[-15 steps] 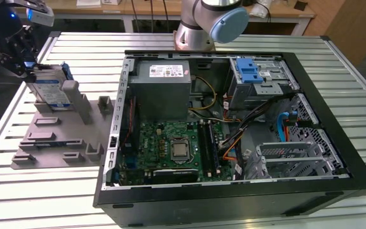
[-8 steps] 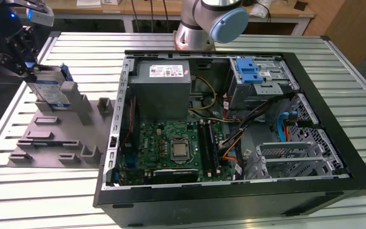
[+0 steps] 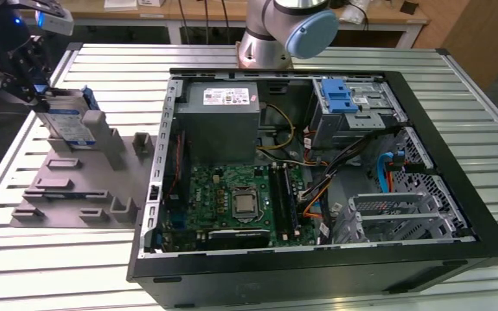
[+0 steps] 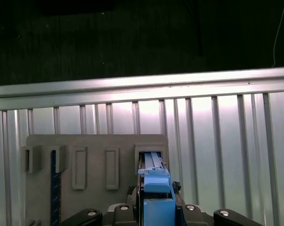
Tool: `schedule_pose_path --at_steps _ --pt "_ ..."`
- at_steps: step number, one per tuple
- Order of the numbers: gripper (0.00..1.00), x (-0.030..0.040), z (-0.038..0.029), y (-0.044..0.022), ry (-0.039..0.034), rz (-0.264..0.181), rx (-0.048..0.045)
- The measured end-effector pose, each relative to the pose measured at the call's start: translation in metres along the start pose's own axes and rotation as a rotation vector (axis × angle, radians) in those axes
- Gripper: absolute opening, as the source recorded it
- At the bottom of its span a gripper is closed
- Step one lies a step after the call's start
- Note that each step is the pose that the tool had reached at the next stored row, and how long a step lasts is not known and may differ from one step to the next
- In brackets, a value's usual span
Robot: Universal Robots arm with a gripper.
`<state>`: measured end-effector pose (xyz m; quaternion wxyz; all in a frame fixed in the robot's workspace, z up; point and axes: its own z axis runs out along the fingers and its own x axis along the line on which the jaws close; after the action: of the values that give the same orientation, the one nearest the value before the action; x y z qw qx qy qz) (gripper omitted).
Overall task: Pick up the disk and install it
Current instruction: 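Pick up the disk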
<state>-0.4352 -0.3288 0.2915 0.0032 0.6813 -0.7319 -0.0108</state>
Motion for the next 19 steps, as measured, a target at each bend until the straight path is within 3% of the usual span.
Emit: schedule_pose_path --at_steps 4,16,18,19 --pt "0.37 0.0001 0.0000 0.0000 0.0018 -0.033 -0.0003" --pt "0.37 0.0005 0.0000 0.0000 0.0034 -0.034 -0.0002" --pt "0.38 0.0005 0.0000 0.0000 0.0034 -0.034 -0.0002" --pt "0.44 0.0005 0.0000 0.0000 0.0034 -0.034 -0.0001"
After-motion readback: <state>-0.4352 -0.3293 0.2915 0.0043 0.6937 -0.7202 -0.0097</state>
